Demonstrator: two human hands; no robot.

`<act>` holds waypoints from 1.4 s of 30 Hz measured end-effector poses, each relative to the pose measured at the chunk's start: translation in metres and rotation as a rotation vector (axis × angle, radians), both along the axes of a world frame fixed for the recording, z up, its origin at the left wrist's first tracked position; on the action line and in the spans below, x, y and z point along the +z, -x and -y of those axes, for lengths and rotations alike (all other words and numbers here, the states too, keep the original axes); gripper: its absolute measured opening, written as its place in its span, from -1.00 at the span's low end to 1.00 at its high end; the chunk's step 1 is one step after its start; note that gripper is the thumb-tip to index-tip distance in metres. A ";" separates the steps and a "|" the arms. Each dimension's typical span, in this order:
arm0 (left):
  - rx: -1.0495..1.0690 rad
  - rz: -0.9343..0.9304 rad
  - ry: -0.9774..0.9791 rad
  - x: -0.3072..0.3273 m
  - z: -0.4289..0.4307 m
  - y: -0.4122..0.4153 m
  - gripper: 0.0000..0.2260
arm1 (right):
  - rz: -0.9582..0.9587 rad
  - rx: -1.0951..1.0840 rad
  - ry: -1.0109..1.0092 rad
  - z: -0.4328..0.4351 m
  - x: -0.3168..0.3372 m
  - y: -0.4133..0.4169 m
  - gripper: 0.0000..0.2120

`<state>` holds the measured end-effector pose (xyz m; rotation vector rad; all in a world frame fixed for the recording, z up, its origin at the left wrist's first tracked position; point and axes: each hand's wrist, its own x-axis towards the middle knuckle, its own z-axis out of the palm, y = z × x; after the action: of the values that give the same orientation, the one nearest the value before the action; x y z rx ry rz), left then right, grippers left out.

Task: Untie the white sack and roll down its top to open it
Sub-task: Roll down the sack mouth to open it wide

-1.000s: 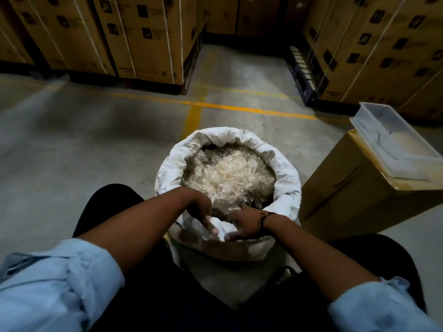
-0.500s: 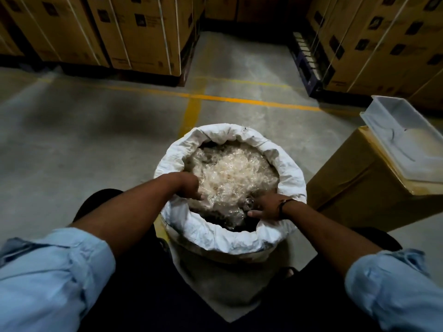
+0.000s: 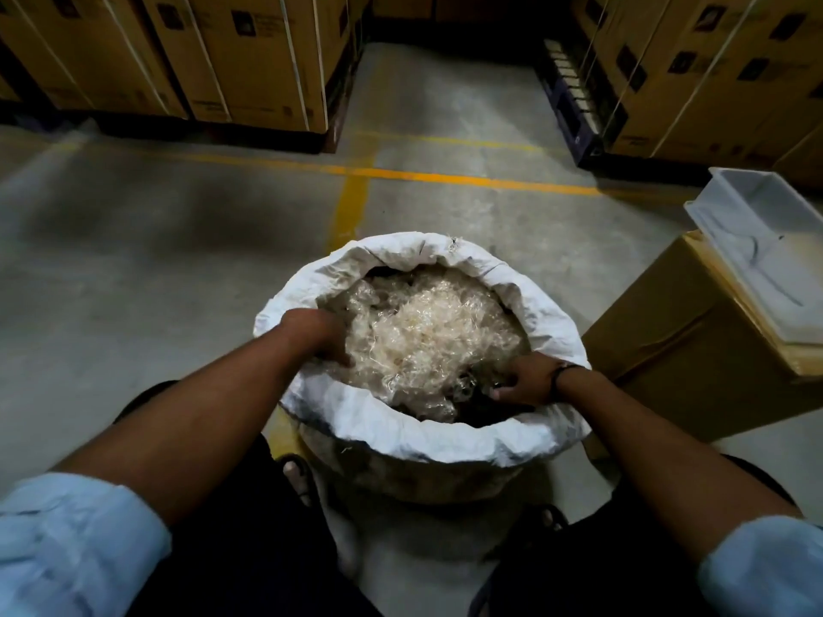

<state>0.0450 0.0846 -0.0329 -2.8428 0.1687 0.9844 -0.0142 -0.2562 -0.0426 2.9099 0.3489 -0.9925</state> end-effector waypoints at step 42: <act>-0.095 -0.645 0.183 0.030 0.068 0.059 -0.62 | -0.203 -0.054 -0.246 -0.069 0.013 0.048 -0.56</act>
<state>-0.0142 0.0164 -0.0024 -2.5190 0.4668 1.9086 -0.0624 -0.1870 -0.0291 3.0528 0.4320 -1.3488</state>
